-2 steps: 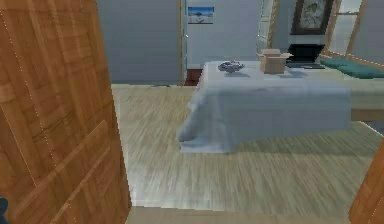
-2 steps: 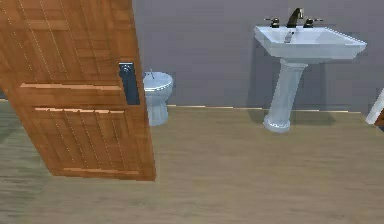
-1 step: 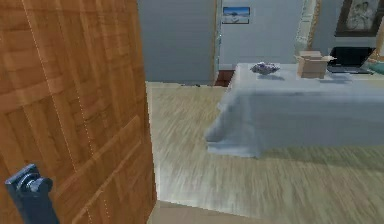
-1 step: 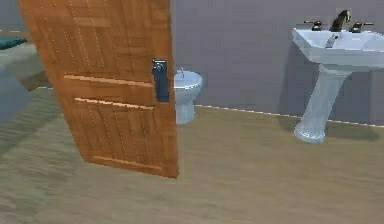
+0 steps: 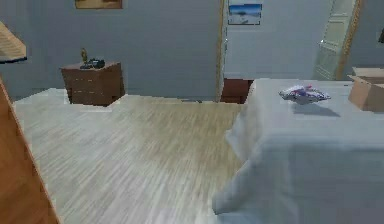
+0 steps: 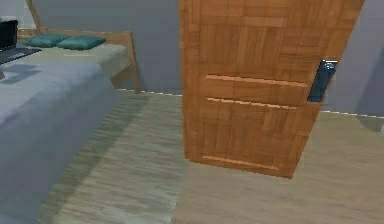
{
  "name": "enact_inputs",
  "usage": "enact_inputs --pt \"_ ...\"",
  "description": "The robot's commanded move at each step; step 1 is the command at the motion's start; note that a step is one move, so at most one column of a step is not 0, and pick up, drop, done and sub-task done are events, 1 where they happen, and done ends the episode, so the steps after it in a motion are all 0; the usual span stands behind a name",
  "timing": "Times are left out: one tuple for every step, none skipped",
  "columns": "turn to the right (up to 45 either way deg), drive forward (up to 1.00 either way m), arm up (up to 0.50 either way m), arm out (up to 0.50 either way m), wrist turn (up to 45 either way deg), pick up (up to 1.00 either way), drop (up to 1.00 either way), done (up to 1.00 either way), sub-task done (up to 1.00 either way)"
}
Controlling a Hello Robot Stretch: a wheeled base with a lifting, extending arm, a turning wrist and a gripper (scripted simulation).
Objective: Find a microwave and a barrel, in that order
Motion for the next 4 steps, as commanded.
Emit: enact_inputs --pt "-9.0 0.00 0.00 0.00 0.0 0.00 0.00 0.00 0.00" --pt "0.0 0.35 0.00 0.00 0.0 0.00 0.00 0.00 0.00" --pt "-21.0 0.00 0.00 0.00 0.0 0.00 0.00 0.00 0.00" --pt "0.0 1.00 0.00 0.00 0.0 0.00 0.00 0.00 0.00"
